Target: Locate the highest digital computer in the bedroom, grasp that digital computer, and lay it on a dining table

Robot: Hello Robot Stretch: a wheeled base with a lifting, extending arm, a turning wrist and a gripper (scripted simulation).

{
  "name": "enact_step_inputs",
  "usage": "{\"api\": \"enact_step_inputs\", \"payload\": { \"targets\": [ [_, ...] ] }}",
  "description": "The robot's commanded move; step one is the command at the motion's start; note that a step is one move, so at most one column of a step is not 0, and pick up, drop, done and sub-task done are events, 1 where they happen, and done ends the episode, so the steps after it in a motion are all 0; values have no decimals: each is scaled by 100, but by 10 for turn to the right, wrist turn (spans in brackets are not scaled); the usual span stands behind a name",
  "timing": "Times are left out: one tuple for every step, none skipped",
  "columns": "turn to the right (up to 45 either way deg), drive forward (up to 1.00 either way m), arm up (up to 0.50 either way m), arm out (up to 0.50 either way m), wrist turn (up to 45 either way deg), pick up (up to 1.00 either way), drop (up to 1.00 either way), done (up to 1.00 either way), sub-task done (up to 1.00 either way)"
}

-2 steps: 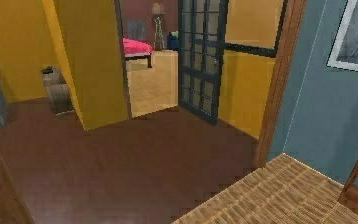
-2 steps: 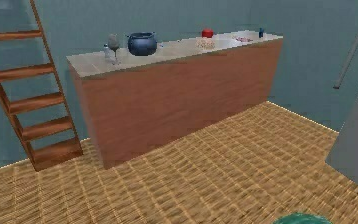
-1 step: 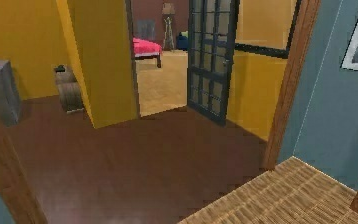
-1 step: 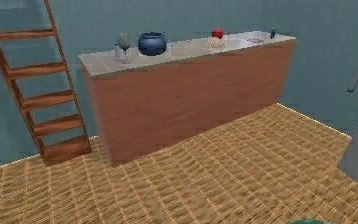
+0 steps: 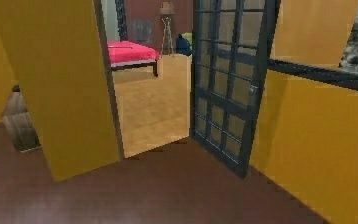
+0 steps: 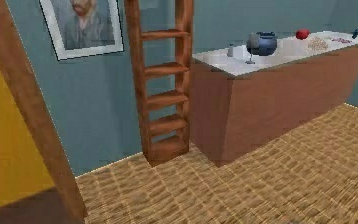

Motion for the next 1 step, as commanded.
{"api": "enact_step_inputs", "payload": {
  "targets": [
    [-30, 0, 0, 0, 0, 0, 0, 0, 0]
  ]
}}
